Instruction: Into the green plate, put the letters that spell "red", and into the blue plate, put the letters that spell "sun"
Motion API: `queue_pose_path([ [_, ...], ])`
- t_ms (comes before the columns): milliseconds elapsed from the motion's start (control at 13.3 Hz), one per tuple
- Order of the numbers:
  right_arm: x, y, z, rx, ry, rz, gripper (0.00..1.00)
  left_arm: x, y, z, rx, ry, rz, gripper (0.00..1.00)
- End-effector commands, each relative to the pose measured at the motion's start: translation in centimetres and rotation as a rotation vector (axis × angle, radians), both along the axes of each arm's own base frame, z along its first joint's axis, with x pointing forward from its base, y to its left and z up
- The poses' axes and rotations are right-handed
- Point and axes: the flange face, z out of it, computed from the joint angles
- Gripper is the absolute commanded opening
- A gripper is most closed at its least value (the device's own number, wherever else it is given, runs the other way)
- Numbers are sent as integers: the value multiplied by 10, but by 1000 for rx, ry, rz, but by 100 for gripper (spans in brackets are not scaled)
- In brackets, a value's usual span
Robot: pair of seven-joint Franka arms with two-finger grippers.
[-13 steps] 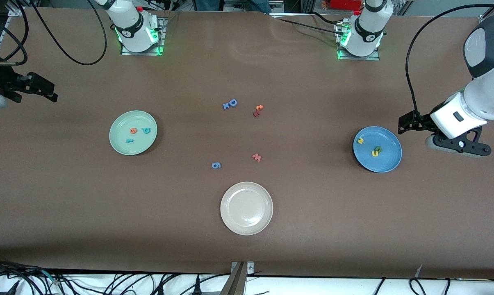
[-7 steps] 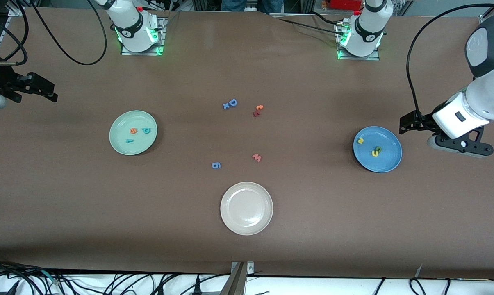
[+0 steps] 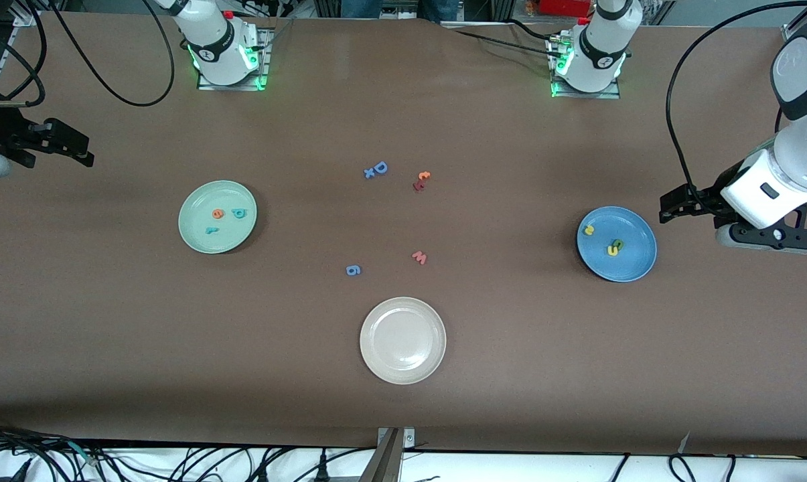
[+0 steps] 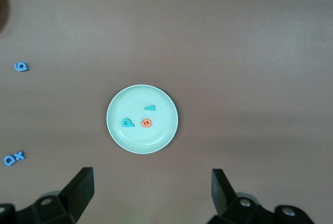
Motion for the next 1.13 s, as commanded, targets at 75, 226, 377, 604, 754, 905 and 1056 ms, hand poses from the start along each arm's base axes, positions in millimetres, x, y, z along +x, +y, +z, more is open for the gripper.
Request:
queue_pose_path([
  [75,1,0,3,-3,3,10,100,-1,3,7,9,4,14,100],
  [226,0,1,3,-3,4,12,100,-1,3,7,9,4,14,100],
  [377,0,2,4,-2,3,13,100,0,1,6,7,4,13,100],
  [604,-1,1,4,-3,7,12,100,-1,2,7,7,3,13,100],
  [754,-1,1,3,-1,9,12,100,0,1,6,7,4,13,100],
  [905,-1,0,4,-3,7,12,100,-1,2,7,7,2,11,100],
  [1056,-3,1,6,-8,9,13,100,-1,2,7,7,2,11,100],
])
